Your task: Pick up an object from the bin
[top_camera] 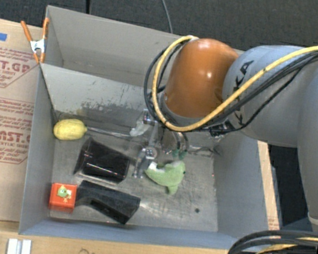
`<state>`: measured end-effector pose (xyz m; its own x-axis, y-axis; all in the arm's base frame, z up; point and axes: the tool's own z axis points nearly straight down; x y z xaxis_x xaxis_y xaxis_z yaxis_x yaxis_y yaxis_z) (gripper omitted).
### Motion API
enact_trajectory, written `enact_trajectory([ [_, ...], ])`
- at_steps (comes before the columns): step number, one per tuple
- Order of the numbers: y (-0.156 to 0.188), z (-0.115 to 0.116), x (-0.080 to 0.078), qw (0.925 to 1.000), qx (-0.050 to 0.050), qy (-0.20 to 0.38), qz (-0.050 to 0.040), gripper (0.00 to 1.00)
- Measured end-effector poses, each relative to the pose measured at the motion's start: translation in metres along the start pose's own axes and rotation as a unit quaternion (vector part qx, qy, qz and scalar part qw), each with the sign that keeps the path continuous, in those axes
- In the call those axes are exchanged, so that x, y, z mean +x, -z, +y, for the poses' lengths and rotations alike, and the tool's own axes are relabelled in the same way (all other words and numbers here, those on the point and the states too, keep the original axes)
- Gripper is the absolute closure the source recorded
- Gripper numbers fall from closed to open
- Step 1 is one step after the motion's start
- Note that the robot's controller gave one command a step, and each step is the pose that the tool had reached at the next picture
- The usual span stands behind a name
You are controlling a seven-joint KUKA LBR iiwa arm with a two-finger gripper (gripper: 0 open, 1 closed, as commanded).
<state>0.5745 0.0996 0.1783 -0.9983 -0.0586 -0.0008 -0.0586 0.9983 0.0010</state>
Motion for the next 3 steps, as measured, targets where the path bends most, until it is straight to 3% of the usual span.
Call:
enact_trajectory([
  [1,0.005,-0.021,0.000,1.0000,0.000,-0.002,-0.0007,1.00],
  [3,-0.013,-0.011,0.001,1.0000,0.000,0.003,-0.0013,1.00],
])
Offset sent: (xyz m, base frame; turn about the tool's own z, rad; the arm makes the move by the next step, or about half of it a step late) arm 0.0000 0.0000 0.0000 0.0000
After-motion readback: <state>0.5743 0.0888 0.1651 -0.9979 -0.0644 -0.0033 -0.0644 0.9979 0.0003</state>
